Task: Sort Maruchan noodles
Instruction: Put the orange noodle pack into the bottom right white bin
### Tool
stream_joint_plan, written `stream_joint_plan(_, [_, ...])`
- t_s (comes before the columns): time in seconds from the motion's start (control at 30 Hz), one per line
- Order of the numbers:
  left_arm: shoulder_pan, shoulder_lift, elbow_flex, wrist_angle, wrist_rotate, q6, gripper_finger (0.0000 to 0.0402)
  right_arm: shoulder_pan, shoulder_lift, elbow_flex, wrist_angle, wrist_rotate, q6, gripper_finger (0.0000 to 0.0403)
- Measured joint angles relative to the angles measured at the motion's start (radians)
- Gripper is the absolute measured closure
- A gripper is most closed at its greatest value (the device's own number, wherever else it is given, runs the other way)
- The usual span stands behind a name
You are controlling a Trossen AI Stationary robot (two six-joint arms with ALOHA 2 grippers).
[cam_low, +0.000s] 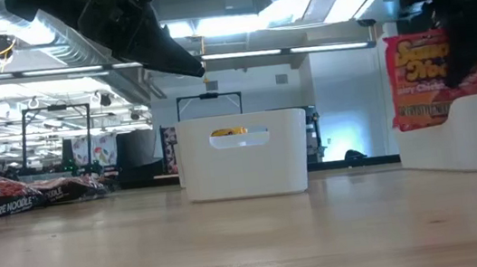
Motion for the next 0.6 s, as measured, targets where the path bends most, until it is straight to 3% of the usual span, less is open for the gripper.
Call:
stream_joint_plan(0.13, [0.000,0.000,0.000,0.000,0.000,0.000,0.0223,-0.054,-0.014,0.011,-0.024,-0.006,-0.026,0.0272])
stream_joint_plan(0.27, [0.000,0.000,0.000,0.000,0.000,0.000,0.0223,-0.071,-0.018,0.108,-0.142,-0.037,-0.029,0.0272])
stream_joint_plan(0.37, [0.000,0.000,0.000,0.000,0.000,0.000,0.0223,-0.071,-0.020,0.164,-0.236,-0.116,-0.027,0.0272])
stream_joint_plan(0.6, [0.000,0.000,0.000,-0.001,0.000,0.000,0.0223,-0.071,-0.029,0.093,-0.283,-0.186,-0.024,0.0272])
